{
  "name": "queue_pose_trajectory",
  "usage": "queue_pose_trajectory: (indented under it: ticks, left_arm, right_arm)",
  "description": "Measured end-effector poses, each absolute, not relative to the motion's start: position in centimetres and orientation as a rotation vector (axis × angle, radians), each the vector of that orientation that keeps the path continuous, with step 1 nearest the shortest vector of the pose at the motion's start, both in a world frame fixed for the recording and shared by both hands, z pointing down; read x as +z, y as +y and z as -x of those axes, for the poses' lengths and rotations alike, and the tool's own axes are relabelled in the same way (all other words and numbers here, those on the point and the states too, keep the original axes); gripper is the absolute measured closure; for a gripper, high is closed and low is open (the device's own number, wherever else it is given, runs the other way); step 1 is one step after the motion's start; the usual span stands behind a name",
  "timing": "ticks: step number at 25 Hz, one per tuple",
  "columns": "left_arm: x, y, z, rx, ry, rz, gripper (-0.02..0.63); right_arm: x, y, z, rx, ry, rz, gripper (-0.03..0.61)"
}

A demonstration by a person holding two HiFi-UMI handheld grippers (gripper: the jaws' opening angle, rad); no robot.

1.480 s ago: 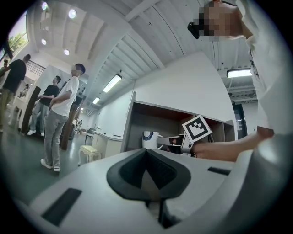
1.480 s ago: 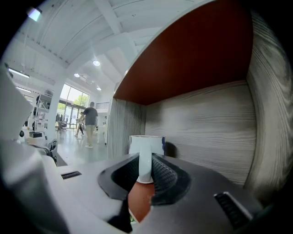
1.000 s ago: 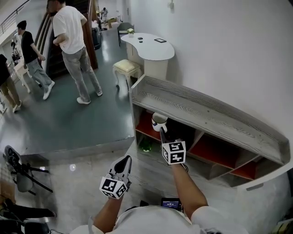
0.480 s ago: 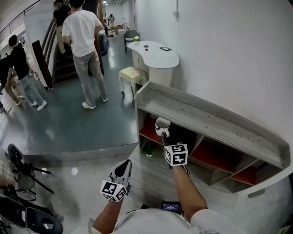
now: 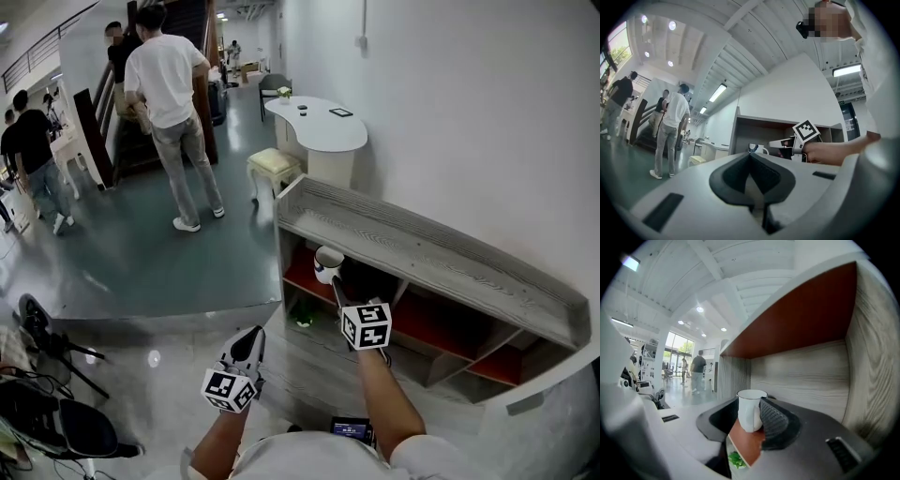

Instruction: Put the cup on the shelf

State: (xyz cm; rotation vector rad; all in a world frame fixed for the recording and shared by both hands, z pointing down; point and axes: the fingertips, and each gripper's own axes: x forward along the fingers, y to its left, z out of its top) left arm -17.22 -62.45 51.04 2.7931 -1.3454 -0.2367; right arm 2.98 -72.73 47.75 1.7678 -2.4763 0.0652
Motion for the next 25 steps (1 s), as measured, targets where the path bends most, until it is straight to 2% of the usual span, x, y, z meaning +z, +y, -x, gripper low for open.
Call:
queue_pose_trajectory:
  ticks: [2,7,12,25]
  left_arm:
    - [50.9,-62.1,17.0,-0.241,-1.350,-2.791,0.606]
    - [50.1,-60.9,16.5,-0.249,-1.382,-2.793,0.606]
    - [49.2,-58.8,15.6,-0.270,-1.416,-2.800,0.606]
    - [48.0,-48.6,11.9,-0.260,-1.497,-2.788,0.606]
  right_arm:
    - [46.6,-71.6,-3.2,0.033,-2.509,-1.779,0.421]
    - [43.9,-67.8,-3.8,-0.087,-2.573,-1.808,0.493]
    - [41.6,-62.9,-4.5,-0.162,-2.680,-1.792,0.523]
    - [40.1,-50.0,-8.0,-0.289,-2.811,-1.704,0.541]
